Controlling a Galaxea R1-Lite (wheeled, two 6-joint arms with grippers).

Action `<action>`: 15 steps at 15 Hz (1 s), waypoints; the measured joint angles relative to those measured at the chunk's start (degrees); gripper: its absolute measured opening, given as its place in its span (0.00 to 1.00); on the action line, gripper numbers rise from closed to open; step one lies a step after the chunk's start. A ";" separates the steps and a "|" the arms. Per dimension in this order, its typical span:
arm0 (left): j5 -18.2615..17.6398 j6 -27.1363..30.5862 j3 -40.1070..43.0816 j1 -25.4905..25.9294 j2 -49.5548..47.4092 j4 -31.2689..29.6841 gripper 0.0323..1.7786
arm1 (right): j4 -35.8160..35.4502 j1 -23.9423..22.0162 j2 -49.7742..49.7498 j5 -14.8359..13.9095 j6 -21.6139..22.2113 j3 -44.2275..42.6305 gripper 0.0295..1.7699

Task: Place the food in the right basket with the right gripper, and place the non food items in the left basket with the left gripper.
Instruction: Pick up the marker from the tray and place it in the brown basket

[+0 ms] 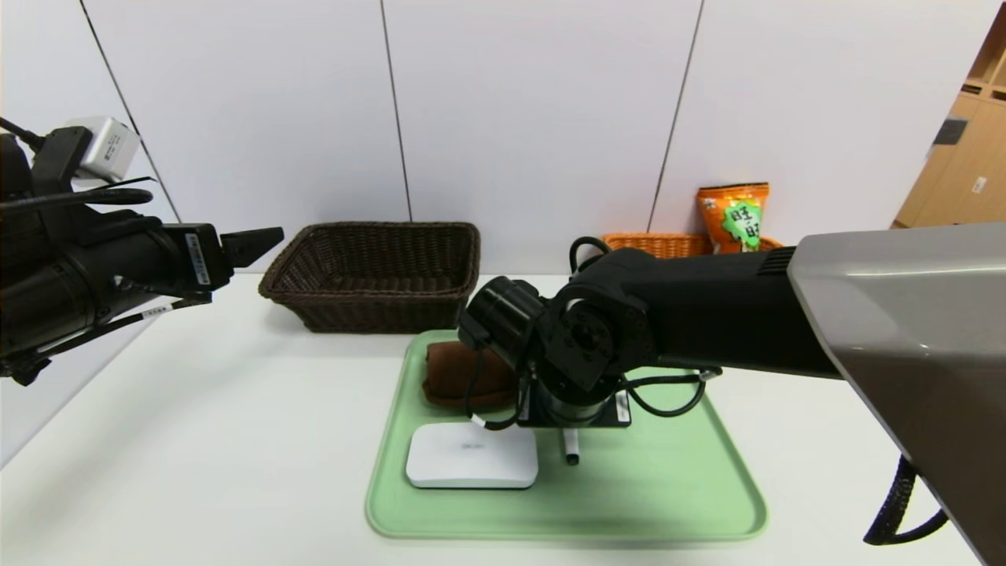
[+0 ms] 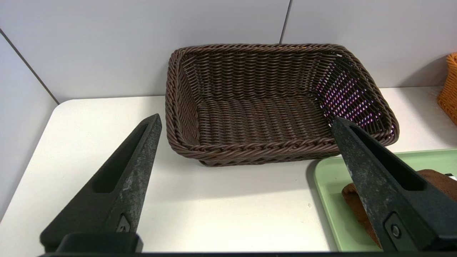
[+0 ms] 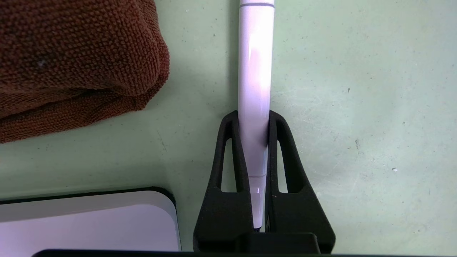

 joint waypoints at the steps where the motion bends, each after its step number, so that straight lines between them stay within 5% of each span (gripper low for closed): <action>1: 0.00 0.00 0.00 0.00 0.01 0.00 0.95 | 0.02 0.00 0.00 0.00 0.02 -0.02 0.07; 11: -0.09 -0.22 0.11 -0.02 0.17 0.00 0.95 | -0.56 -0.38 -5.29 -4.39 -1.79 -1.35 0.07; 15: -0.13 -0.17 0.17 -0.05 0.06 0.00 0.95 | -10.79 0.50 -9.75 -4.97 -12.14 -4.49 0.07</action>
